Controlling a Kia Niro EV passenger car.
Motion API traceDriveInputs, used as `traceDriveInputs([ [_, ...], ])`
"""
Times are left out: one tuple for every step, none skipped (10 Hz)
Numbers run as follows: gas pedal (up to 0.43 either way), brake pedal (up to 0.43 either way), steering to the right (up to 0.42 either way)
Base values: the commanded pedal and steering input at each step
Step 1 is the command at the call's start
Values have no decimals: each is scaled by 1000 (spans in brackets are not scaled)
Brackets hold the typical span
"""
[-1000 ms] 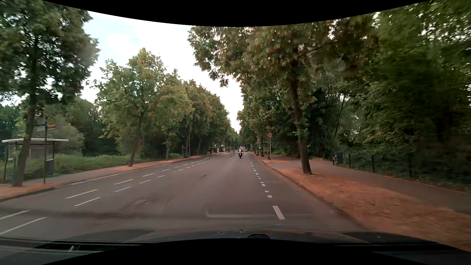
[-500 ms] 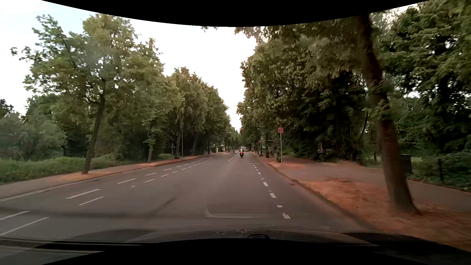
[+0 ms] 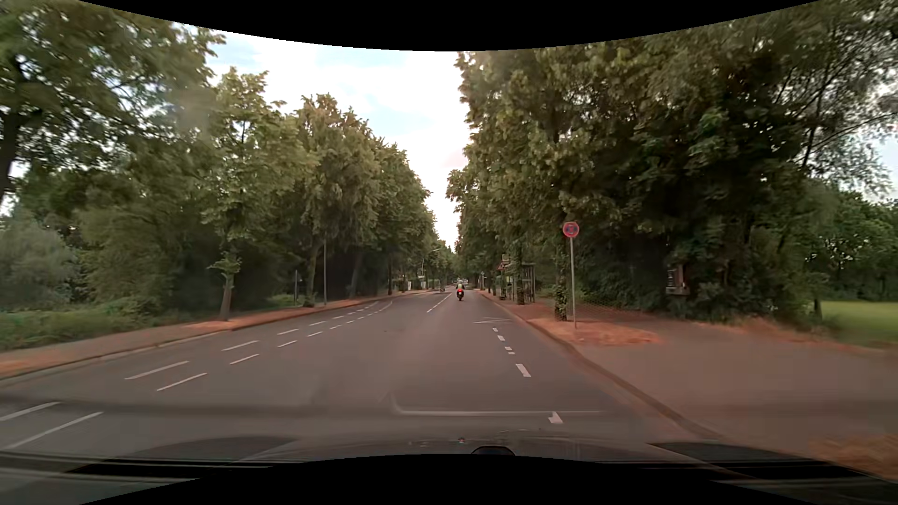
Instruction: Follow the waypoints while adhering to traffic rules and regulations
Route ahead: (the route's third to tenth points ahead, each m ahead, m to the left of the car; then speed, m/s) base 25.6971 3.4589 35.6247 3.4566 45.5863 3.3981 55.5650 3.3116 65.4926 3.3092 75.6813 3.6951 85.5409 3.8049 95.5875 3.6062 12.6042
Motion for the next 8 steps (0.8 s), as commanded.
traceDriveInputs([
  [189, 0, 1],
  [189, 0, 1],
  [189, 0, 1],
  [189, 0, 1],
  [189, 0, 1],
  [189, 0, 1],
  [189, 0, 1],
  [189, 0, 1],
])
